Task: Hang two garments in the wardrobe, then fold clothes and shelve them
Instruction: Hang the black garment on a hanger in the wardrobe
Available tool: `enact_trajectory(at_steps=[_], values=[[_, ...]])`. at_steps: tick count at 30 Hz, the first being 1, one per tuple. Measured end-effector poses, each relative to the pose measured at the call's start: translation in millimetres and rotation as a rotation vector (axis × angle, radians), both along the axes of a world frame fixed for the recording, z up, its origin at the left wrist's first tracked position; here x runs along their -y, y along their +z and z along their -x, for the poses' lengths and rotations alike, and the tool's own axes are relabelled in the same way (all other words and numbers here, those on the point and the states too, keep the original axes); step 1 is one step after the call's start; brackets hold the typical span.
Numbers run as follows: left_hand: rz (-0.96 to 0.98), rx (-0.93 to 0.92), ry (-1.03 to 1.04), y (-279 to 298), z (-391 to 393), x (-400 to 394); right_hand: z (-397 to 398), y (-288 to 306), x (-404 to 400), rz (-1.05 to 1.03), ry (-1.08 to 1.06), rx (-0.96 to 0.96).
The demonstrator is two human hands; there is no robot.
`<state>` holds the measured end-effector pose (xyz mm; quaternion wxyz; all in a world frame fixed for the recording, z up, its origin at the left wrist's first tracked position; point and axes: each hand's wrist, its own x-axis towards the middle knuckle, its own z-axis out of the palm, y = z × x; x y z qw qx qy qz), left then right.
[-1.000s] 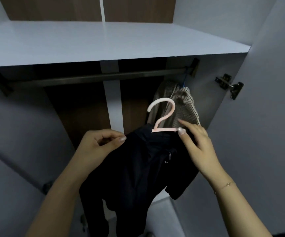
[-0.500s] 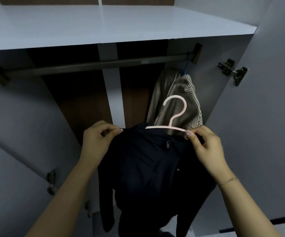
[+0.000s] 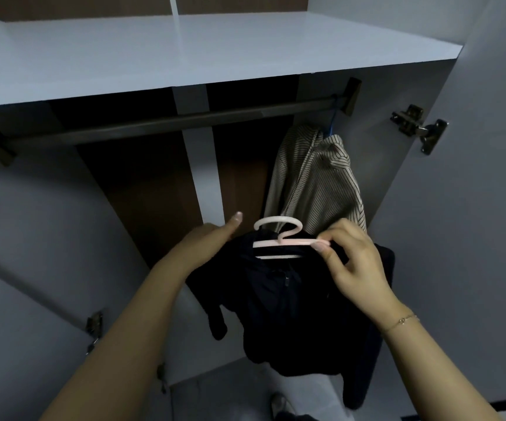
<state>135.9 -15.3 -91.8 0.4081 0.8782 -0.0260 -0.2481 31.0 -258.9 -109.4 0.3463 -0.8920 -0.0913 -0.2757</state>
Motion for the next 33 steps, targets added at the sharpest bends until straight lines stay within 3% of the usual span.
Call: enact_trajectory(at_steps=[2, 4, 9, 12, 14, 17, 21, 24, 26, 30, 33], values=[[0.061, -0.362, -0.072, -1, -14, 5, -4, 1, 0, -0.009, 0.028, -0.008], [0.164, -0.458, -0.137, -4, -19, 8, -7, 0, 2, -0.001, 0.045, -0.023], [0.420, -0.203, 0.048, -11, -20, 9, -12, -17, 15, 0.037, 0.051, -0.141], [0.570, 0.077, 0.312, -4, -26, 2, -13, -32, 24, 0.085, 0.043, -0.287], [0.590, 0.241, 0.407, 0, -29, -1, -13, -35, 21, 0.006, 0.102, -0.366], [0.406, 0.389, 0.203, 8, -28, 6, -19, -33, 10, -0.117, 0.136, -0.366], [0.185, 0.042, -0.168, 3, -29, 5, -28, -31, -1, -0.179, 0.141, -0.390], [0.082, 0.044, -0.348, -7, -27, -6, -31, -29, -3, -0.236, 0.103, -0.359], [0.099, 0.140, -0.404, -19, -23, -7, -33, -26, -3, -0.262, 0.061, -0.326], [0.150, 0.496, -0.305, -35, -19, -1, -39, -18, 1, -0.256, 0.086, -0.314], [0.148, 0.652, -0.245, -30, -28, 2, -41, -12, 14, -0.097, 0.112, -0.345]])
